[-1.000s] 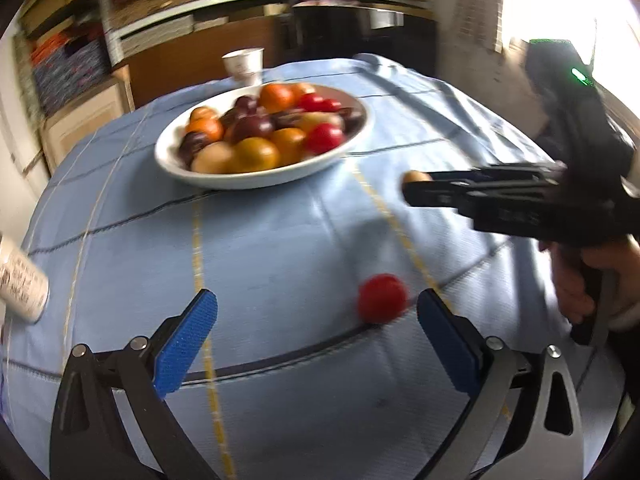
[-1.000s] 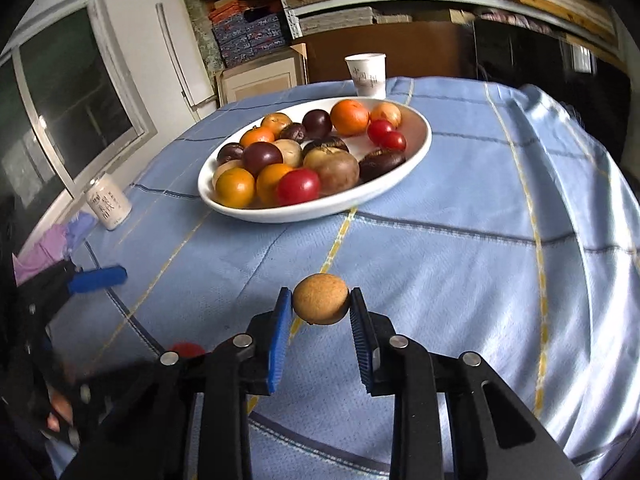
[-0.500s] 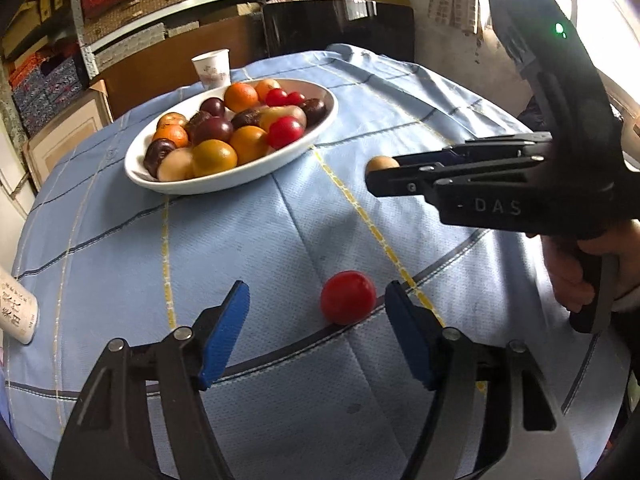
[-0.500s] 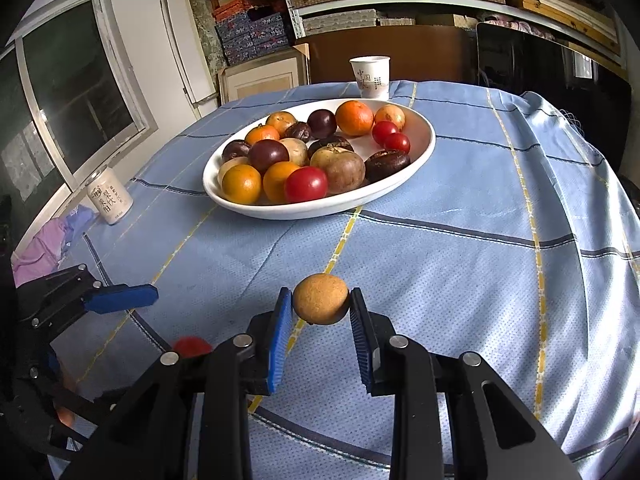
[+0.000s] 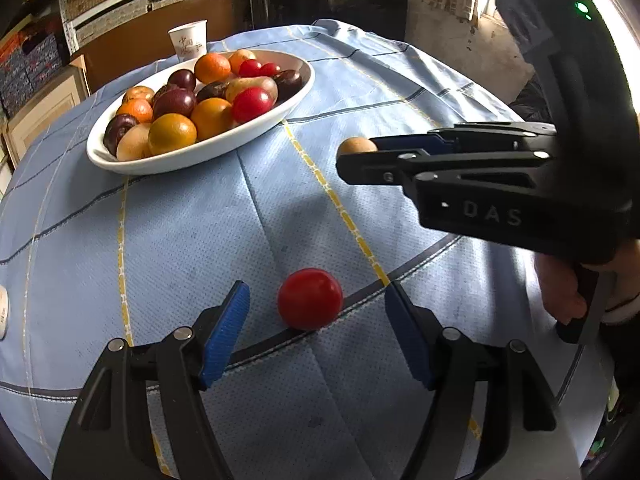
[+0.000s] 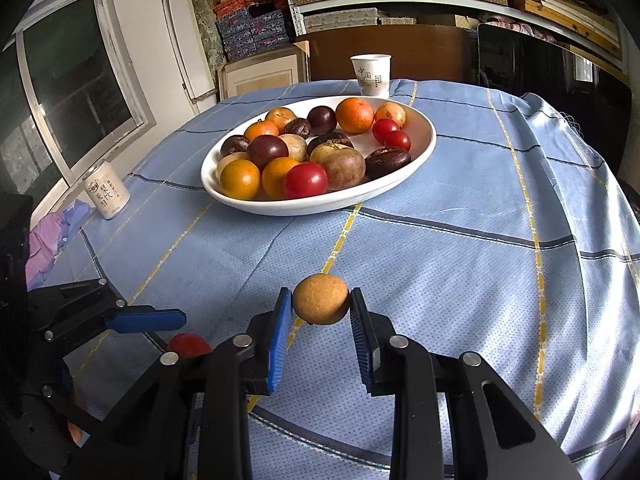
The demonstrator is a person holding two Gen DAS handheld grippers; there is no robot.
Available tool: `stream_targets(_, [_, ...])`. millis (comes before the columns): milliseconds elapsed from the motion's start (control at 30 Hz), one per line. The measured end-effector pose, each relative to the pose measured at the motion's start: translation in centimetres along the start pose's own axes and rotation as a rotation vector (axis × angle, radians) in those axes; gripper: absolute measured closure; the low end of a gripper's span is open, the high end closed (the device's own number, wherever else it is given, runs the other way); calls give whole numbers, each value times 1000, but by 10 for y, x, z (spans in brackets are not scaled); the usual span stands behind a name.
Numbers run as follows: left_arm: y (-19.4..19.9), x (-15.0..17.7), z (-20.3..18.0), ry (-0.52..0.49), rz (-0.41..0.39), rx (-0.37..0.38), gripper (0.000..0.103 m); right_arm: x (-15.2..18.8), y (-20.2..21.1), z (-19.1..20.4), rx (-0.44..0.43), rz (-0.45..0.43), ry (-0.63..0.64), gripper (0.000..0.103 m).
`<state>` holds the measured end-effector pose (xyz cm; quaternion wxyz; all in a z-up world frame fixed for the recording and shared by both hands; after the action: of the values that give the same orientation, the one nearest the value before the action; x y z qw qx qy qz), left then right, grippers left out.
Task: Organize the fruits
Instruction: 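Grasp the last red tomato with the left tool while the right tool holds the tan fruit, then carry the tomato and tan fruit onto the white plate and open both tools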
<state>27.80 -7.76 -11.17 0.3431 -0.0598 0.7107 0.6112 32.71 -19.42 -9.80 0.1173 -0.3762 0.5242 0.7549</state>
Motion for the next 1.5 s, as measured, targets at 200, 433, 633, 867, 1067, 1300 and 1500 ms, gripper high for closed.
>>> stream_targets(200, [-2,0,5,25,8,6,52,0,2,1,3,-6,11,73])
stream_targets(433, [-1,0,6,33,5,6,57,0,-1,1,6,2,15,73])
stream_targets(633, [0,0,6,29,3,5,59,-5,-7,-6,39,-8,15,72])
stream_targets(867, [0,1,4,21,3,3,60,-8,-25,-8,55,47,40,65])
stream_targets(1067, [-1,1,3,15,3,2,60,-9,-30,-6,63,65,52,65])
stream_targets(1300, [0,1,4,16,4,-2,62,-9,-31,-6,98,64,61,74])
stream_targets(1500, [0,1,6,25,0,7,73,-7,-29,-5,105,61,65,74])
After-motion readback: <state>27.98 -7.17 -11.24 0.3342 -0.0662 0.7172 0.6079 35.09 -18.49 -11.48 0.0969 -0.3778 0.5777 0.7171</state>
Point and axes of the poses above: each gripper's, at about its wrist camera, not at the fingertips, and y roughly against the way its jaws point, z to its left, x to its underside, the point moved 4 cm from there along -y, roughly the way its jaws point
